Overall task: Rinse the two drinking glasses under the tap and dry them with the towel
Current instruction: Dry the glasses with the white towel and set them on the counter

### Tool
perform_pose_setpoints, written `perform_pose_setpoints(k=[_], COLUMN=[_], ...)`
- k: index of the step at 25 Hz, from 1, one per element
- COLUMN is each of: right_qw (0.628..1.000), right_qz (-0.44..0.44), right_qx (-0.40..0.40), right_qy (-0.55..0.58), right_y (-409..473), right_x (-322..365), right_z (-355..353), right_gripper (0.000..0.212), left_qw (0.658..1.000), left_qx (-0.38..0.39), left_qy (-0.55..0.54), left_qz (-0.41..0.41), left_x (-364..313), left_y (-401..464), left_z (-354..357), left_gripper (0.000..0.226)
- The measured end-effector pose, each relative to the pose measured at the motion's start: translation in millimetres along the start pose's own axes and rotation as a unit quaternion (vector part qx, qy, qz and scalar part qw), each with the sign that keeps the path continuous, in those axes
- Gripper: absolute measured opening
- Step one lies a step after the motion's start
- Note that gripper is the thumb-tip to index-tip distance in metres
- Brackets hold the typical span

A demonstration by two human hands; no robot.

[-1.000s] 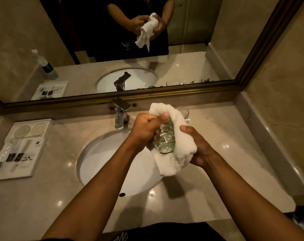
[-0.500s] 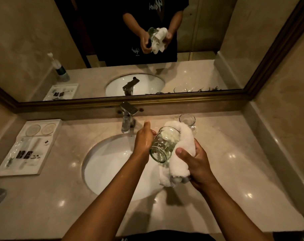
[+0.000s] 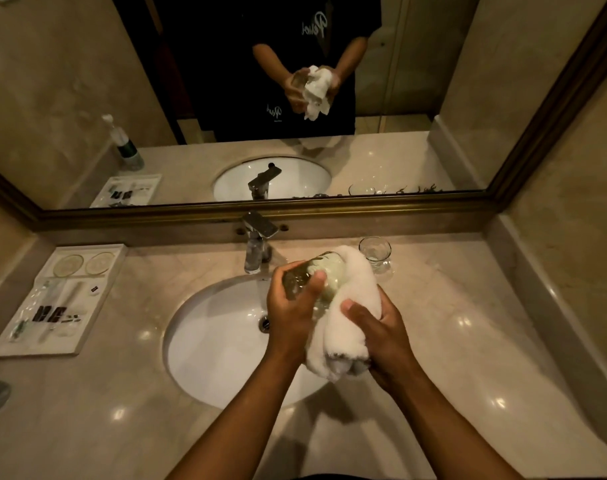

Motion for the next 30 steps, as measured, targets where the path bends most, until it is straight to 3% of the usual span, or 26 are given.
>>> perform_pose_setpoints(k=[2, 4, 7, 10, 15, 20, 23, 25, 28, 30], right_qw=[0.995, 0.977, 0.912, 0.841, 0.772, 0.84, 0.929, 0.963, 0.967, 0.95], right_qz=[0.039, 0.086, 0.087, 0.053, 0.109, 0.083, 0.063, 0.08, 0.191, 0.238], right_qx=[0.085, 0.182, 0.272, 0.297, 0.247, 0.251, 0.161, 0.116, 0.167, 0.19], right_qy=[-0.039, -0.068, -0.293, -0.449, -0.575, -0.474, -0.328, -0.23, 0.014, 0.064], right_y=[-2.7, -7.9, -7.6, -4.6, -17.5, -18.9, -21.2, -22.7, -31.5, -38.5], right_x=[3.6, 9.5, 24.7, 34.6, 11.0, 7.3, 18.2, 12.6, -26.1, -41.3], right_z=[3.9, 8.3, 20.2, 40.2, 55.2, 45.6, 22.1, 11.5, 22.5, 33.0], right_gripper=[0.051, 0.051, 0.047, 0.058, 0.063, 0.071, 0.081, 0.089, 0.114, 0.12], left_qw=[0.997, 0.987, 0.953, 0.933, 0.913, 0.915, 0.913, 0.905, 0.9, 0.908], left_qx=[-0.052, -0.056, -0.028, -0.034, -0.026, -0.018, -0.041, -0.047, -0.056, -0.064], left_qy=[-0.059, -0.146, -0.28, -0.317, -0.323, -0.346, -0.375, -0.401, -0.41, -0.388], left_qz=[0.004, -0.025, -0.11, -0.167, -0.247, -0.208, -0.159, -0.137, -0.138, -0.146], left_x=[-3.2, -1.0, 8.4, 20.0, 46.3, 37.3, 33.5, 33.5, 37.5, 37.6], left_y=[7.6, 14.5, 10.0, -3.2, -21.9, -13.0, 0.7, 3.9, -1.1, -3.1], left_z=[-18.3, -29.9, -17.7, -6.7, -2.1, -8.0, -23.7, -27.1, -18.7, -15.1], left_gripper=[0.033, 0.02, 0.012, 0.023, 0.011, 0.01, 0.012, 0.013, 0.012, 0.013])
Point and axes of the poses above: each hand's wrist, its own y-axis towards the middle knuckle, its own z-axis out of the palm, x = y × z, the point moved 7 cm from there along y, towards the middle knuckle, and after that the axes turned 14 degrees about x, right-handed, at the moved point
